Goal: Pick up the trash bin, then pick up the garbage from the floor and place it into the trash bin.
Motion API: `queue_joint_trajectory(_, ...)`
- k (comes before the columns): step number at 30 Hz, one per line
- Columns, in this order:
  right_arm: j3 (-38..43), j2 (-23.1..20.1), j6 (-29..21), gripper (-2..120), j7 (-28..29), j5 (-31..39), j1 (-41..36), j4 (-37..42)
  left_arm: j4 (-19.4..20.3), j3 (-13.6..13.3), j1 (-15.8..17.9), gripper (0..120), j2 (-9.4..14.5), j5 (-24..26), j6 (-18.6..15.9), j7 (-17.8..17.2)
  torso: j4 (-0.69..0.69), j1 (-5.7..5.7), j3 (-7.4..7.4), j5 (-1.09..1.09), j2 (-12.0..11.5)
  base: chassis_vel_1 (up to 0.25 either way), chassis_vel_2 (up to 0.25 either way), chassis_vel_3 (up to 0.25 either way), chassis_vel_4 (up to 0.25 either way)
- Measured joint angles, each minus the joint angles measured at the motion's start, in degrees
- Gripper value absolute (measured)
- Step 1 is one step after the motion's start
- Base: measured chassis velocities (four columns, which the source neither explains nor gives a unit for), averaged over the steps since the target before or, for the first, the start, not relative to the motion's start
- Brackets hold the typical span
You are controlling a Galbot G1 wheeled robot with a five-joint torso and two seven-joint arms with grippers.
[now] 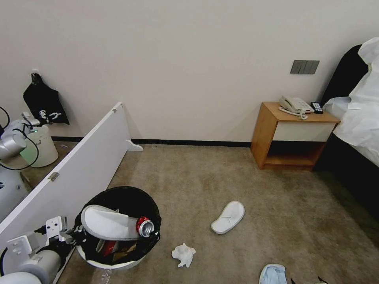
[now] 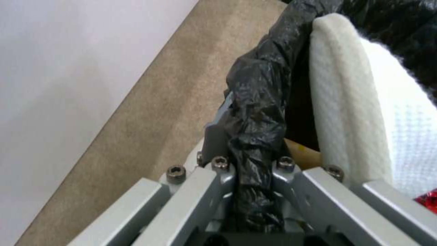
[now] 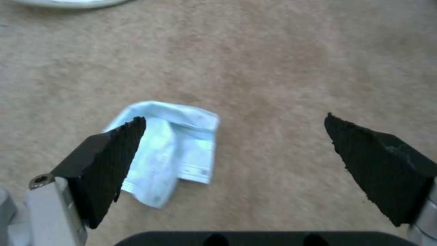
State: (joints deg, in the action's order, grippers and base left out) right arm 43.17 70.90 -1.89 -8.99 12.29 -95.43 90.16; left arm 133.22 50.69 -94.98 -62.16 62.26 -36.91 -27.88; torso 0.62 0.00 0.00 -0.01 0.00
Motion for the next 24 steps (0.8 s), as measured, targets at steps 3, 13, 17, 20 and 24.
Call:
queue_joint_trajectory(3,-0.92,-0.37,-0.17,100,-0.59,0.28,0.84,-0.77,0.20,-0.05,-0.39,2,-0.07,-0.34,-0.01,-0.07,-0.01,0.00,0.00,0.00,0.00,0.000,0.000,0.000,0.000)
queue_joint_trajectory(13,-6.09,-1.16,-0.67,100,-1.71,0.55,6.58,-6.89,1.68,1.12,-2.55,2,-0.35,-0.70,-0.21,-0.83,-0.01,0.00,0.00,0.02,0.00,0.000,0.000,0.000,0.000)
queue_joint_trajectory(17,-7.55,-1.86,-1.37,100,-1.70,0.40,8.49,-8.70,1.98,1.71,-3.33,2,-0.59,-0.95,-0.22,-0.85,0.00,0.00,0.00,0.01,0.00,0.000,0.000,0.000,0.000)
queue_joint_trajectory(20,-8.26,-2.43,-1.56,100,-1.68,0.34,9.53,-9.60,2.13,1.87,-3.50,2,-0.76,-1.10,-0.21,-0.85,0.01,0.00,0.00,0.00,0.00,0.000,0.000,0.000,0.000)
queue_joint_trajectory(24,-9.17,-2.97,-1.81,100,-1.61,0.43,11.14,-11.15,2.33,1.86,-3.88,2,-1.16,-1.68,-0.22,-0.86,0.00,0.00,0.00,0.01,0.00,0.000,0.000,0.000,0.000)
